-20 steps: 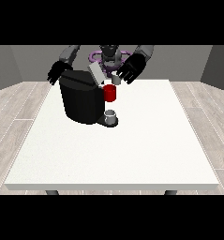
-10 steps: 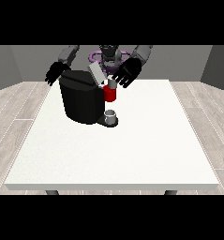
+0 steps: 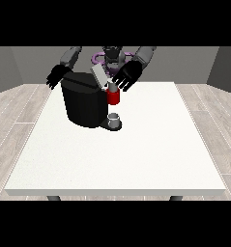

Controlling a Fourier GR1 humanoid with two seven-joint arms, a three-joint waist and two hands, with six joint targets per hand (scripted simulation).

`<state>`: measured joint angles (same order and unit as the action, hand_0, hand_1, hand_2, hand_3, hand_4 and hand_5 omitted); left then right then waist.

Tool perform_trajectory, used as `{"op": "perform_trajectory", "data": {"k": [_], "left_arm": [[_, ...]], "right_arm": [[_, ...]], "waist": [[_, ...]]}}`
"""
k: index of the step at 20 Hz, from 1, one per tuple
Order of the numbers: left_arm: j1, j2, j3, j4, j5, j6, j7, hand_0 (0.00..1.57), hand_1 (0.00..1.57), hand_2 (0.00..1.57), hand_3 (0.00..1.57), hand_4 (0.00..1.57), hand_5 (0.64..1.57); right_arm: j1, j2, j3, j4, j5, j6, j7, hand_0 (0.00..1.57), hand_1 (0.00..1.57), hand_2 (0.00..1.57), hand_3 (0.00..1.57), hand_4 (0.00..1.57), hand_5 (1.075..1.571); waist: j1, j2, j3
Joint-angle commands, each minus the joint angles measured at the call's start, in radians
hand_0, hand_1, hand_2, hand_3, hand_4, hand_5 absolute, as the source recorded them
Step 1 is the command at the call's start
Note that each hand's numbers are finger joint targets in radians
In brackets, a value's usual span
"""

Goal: Insert the coffee pod into the coffee machine and close the lid

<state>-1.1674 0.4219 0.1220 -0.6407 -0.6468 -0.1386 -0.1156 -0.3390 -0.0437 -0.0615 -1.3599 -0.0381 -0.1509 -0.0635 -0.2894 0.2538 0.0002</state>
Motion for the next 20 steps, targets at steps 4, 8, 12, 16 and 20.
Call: {"op": "perform_trajectory", "data": {"k": [4, 8, 12, 16, 20], "left_arm": [[0.022, -0.010, 0.005, 0.033, -0.016, 0.030, 0.009, 1.19, 1.19, 1.27, 1.20, 0.51, 1.571], [0.025, 0.018, 0.002, 0.037, -0.027, 0.022, -0.025, 1.19, 1.19, 1.25, 1.18, 0.49, 1.571], [0.005, 0.033, 0.016, 0.040, -0.011, -0.017, -0.029, 1.25, 1.25, 1.28, 1.18, 0.48, 1.571], [0.022, -0.077, -0.036, 0.010, -0.038, 0.000, 0.027, 1.22, 1.22, 1.25, 1.15, 0.47, 1.571], [0.041, -0.037, -0.018, 0.022, -0.031, -0.002, -0.031, 1.16, 1.16, 1.19, 1.06, 0.46, 1.571]], "right_arm": [[0.045, 0.006, 0.028, -0.044, 0.004, 0.008, 0.029, 0.00, 0.00, 0.00, 0.00, 0.45, 1.571], [0.061, 0.040, 0.048, -0.045, 0.041, -0.043, 0.006, 0.00, 0.00, 0.00, 0.00, 0.43, 1.571], [0.038, 0.001, 0.013, -0.018, 0.009, 0.001, -0.016, 0.00, 0.00, 0.00, 0.00, 0.45, 1.571], [-0.002, -0.024, -0.051, 0.056, -0.018, -0.001, -0.040, 0.00, 0.00, 0.00, 0.00, 0.42, 1.571], [0.018, 0.006, -0.019, 0.013, 0.006, -0.035, -0.023, 0.00, 0.00, 0.00, 0.00, 0.38, 1.571]], "waist": [[-0.032, -0.018, -0.0002], [-0.016, -0.004, -0.0003], [-0.004, 0.026, 0.0000], [0.039, -0.001, 0.0006], [0.032, -0.001, 0.0000]]}}
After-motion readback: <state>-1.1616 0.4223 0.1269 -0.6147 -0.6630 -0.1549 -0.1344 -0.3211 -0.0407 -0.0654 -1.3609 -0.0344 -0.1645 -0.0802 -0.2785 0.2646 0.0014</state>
